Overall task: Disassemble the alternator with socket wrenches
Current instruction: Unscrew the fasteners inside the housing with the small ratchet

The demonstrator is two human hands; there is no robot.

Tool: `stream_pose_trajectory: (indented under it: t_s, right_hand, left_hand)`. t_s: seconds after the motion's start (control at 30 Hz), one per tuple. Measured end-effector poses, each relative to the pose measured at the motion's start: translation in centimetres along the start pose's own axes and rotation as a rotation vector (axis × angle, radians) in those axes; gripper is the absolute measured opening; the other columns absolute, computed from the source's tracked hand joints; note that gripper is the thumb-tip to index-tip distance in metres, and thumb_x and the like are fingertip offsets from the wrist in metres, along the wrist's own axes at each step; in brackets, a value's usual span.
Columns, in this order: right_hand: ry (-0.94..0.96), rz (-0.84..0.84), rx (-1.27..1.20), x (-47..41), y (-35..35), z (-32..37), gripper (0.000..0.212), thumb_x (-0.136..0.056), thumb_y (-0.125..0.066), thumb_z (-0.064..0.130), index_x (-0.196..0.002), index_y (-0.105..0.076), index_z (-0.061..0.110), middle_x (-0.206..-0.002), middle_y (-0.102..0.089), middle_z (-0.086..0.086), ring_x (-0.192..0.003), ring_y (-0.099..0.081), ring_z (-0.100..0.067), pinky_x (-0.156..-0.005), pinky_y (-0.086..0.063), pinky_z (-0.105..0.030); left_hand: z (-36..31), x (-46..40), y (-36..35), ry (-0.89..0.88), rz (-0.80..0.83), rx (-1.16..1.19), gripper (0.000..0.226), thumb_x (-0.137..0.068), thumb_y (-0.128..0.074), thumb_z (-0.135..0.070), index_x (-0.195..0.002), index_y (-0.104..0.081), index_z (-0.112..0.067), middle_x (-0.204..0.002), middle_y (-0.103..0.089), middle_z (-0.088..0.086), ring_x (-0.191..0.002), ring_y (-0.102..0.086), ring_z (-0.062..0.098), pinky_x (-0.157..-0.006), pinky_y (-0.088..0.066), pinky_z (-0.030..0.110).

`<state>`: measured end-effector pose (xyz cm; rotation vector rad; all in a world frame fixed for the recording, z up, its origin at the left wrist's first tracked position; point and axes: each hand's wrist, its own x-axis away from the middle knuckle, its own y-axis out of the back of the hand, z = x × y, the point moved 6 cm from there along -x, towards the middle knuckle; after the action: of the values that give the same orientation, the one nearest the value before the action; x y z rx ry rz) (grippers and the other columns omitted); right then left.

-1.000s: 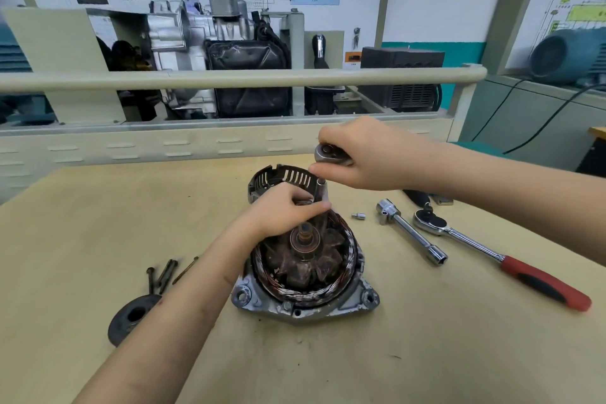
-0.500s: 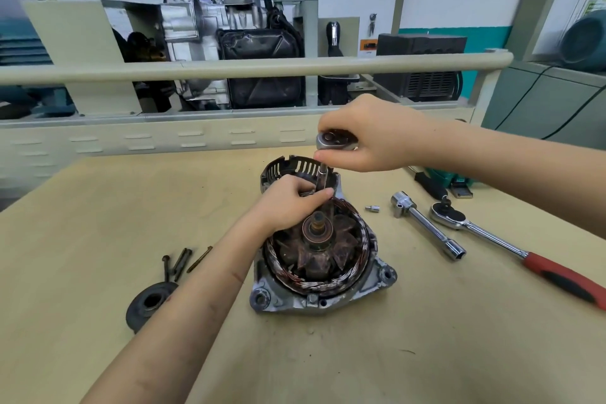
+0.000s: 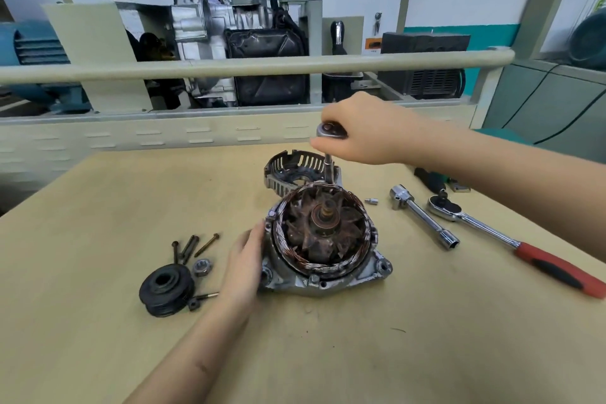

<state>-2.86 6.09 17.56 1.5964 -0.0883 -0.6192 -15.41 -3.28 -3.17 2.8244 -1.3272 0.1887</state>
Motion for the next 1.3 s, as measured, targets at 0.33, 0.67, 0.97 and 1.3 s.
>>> stream_pose_trajectory:
  t_s: [0.33, 0.67, 0.97, 1.3]
  right_hand:
    - [-0.049, 0.006, 0.066, 0.4, -0.5, -2.0, 0.037, -0.091, -0.04, 0.037, -0.061, -0.033, 0.016, -0.058, -0.04, -0.002, -0.052, -0.038, -0.017, -0.047, -0.021, -0.028]
    - [0.04, 0.09, 0.101, 0.8, -1.0, -2.5, 0.036, -0.092, -0.048, 0.027, -0.061, -0.03, 0.017, -0.056, -0.038, 0.0, -0.049, -0.033, -0.011, -0.046, -0.023, -0.025]
    - [0.445, 0.225, 0.352, 1.1, -1.0, 0.2, 0.037, -0.083, -0.048, 0.023, -0.058, -0.02, 0.024, -0.048, -0.03, 0.005, -0.043, -0.028, -0.008, -0.044, -0.024, -0.025]
    - [0.247, 0.293, 0.247, 0.7, 0.3, -1.1, 0.023, -0.08, -0.037, 0.041, -0.068, -0.031, 0.023, -0.06, -0.043, 0.004, -0.054, -0.039, -0.011, -0.048, -0.025, -0.03]
  left_hand:
    - [-1.7, -3.0, -1.6, -0.206, 0.021, -0.188, 0.063, -0.078, -0.018, -0.069, -0.091, -0.066, -0.03, -0.101, -0.068, -0.002, -0.093, -0.06, 0.008, -0.087, -0.04, 0.025]
    - [-0.3, -5.1, -2.3, -0.133, 0.196, -0.134, 0.061, -0.088, -0.022, -0.065, -0.099, -0.07, -0.029, -0.104, -0.07, 0.003, -0.104, -0.062, 0.021, -0.103, -0.039, 0.045]
    - [-1.6, -6.5, -4.2, -0.139, 0.448, -0.053, 0.055, -0.084, -0.028, -0.064, -0.101, -0.069, -0.031, -0.109, -0.069, -0.002, -0.105, -0.063, 0.016, -0.093, -0.046, 0.034]
    - [-4.0, -7.2, -3.7, -0.187, 0.435, -0.187, 0.039, -0.085, -0.04, -0.049, -0.098, -0.067, -0.025, -0.097, -0.072, -0.006, -0.093, -0.066, 0.009, -0.074, -0.048, 0.02]
